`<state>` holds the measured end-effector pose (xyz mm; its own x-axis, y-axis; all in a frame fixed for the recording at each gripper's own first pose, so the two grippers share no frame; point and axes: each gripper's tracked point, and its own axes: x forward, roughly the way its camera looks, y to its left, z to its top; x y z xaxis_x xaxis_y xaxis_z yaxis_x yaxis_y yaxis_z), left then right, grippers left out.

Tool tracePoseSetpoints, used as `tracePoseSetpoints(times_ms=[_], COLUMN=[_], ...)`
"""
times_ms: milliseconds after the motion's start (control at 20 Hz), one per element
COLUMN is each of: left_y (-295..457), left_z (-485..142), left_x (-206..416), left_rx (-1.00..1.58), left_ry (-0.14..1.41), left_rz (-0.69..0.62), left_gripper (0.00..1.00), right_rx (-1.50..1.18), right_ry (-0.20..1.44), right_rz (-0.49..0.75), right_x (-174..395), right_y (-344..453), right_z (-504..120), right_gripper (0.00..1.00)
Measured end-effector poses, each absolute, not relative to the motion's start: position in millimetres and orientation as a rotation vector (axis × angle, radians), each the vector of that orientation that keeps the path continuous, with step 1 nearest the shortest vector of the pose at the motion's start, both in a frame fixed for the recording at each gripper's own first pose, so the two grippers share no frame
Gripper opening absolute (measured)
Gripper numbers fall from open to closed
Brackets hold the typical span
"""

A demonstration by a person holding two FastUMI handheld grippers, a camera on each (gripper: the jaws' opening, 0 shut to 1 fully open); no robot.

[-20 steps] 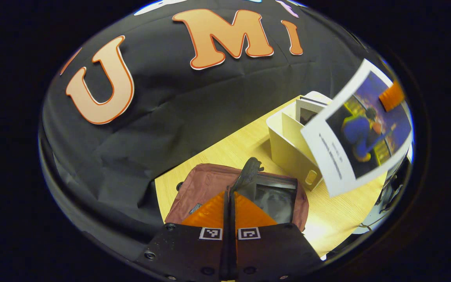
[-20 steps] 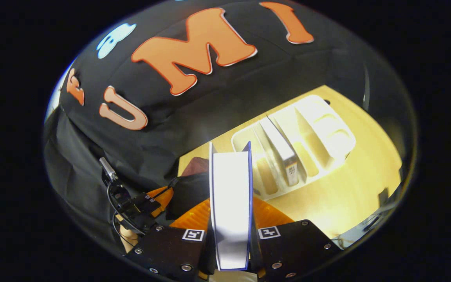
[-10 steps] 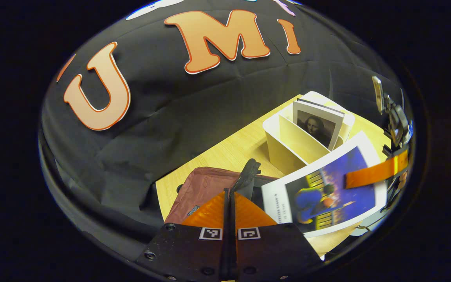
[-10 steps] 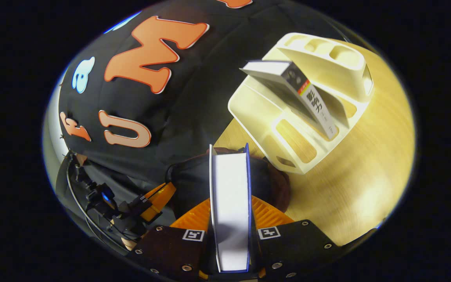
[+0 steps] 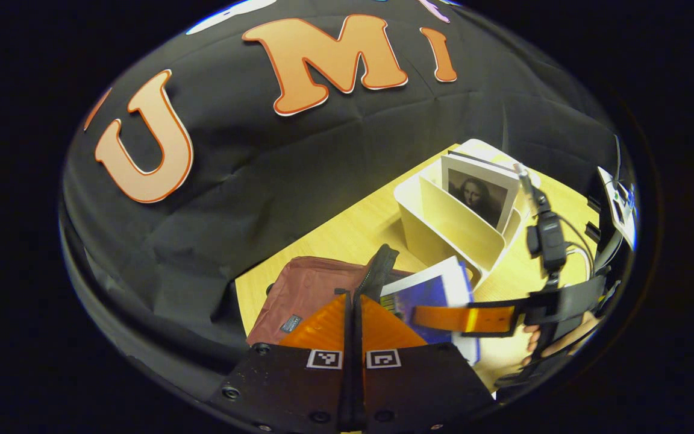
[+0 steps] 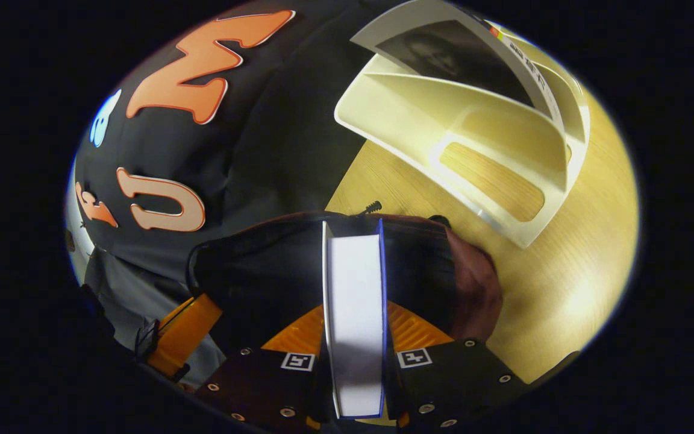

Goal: Open the schoolbag, grab two books from the bookshelf and put them into the schoolbag.

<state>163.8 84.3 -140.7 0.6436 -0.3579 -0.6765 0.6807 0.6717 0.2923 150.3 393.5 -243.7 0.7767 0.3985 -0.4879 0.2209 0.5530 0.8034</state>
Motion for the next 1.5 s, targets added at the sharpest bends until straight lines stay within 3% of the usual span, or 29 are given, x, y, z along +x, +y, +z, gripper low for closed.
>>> tracePoseSetpoints(times_ms=[300,600,700,750,850,1100,1500], left_y=[83,95,99,100,101,108,112], left_z=[-146,-152,-155,-157,-158,-156,-162], left_x=[161,173,173,173,173,174,162], left_rx=[0.555,0.559,0.562,0.553,0.529,0.514,0.461], left_ry=[0.638,0.655,0.665,0.671,0.679,0.675,0.694], left_rz=[-0.635,-0.609,-0.603,-0.606,-0.611,-0.609,-0.618], left_gripper=[0.01,0.01,0.00,0.01,0.00,0.01,0.01], right_rx=[0.993,0.938,0.923,0.926,0.909,0.843,0.742], right_ry=[0.641,0.717,0.755,0.777,0.818,0.860,0.837], right_rz=[0.017,-0.097,-0.112,-0.109,-0.124,-0.192,-0.170], right_x=[177,177,169,166,158,141,115], right_y=[401,396,392,394,389,358,314], right_z=[-253,-273,-278,-278,-282,-285,-264], right_gripper=[0.35,0.40,0.55,0.75,0.96,0.98,0.98])
